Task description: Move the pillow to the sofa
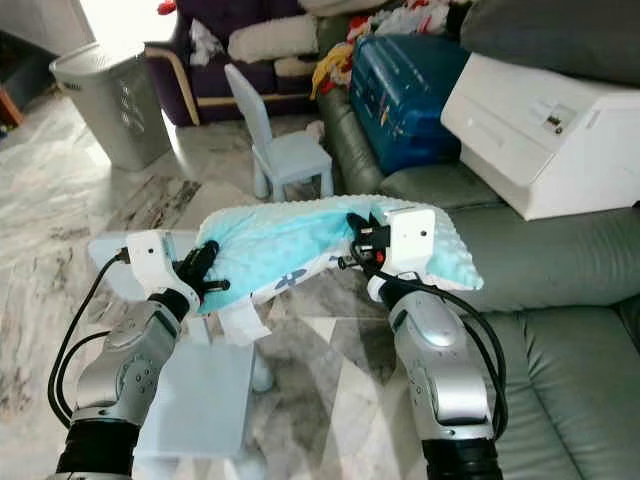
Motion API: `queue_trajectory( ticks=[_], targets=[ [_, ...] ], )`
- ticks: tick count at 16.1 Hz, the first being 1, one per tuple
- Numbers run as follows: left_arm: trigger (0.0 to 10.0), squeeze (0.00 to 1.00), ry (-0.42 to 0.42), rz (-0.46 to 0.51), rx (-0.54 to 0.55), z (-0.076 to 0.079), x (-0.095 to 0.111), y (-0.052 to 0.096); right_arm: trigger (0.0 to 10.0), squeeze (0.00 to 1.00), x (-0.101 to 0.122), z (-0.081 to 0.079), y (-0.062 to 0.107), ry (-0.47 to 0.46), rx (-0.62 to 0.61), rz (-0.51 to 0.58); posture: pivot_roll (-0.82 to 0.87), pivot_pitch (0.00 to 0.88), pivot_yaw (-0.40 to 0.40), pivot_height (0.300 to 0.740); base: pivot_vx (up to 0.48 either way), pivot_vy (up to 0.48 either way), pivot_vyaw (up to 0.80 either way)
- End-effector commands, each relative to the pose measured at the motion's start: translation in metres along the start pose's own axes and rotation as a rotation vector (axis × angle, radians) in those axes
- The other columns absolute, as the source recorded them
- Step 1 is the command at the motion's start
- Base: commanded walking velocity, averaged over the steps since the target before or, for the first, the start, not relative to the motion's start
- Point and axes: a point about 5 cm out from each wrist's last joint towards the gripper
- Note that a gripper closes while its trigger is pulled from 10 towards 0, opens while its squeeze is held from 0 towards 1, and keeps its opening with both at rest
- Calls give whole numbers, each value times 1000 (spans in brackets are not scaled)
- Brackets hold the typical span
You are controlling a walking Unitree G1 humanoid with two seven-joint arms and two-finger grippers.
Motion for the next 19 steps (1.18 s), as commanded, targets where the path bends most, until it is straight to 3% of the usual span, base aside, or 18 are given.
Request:
queue_trajectory(
  ticks=[1,19],
  targets=[
    [10000,0,0,0,2,-1,2,0,10000,0,7,-4,-3,1,16,31,-193,0,43,740,-281,0,0],
    [10000,0,-4,-5,-4,1,2,-2,10000,0,7,-3,-3,2,14,33,-196,0,45,740,-269,0,0]
  ],
)
Point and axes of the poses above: a point about 5 cm out from each wrist's last joint towards the gripper, its own y axis pointing back from the gripper into the wrist, its own x axis along the axis of the wrist's last joint, z = x × y, and after that the axes turned 6 degrees about -y, right-handed
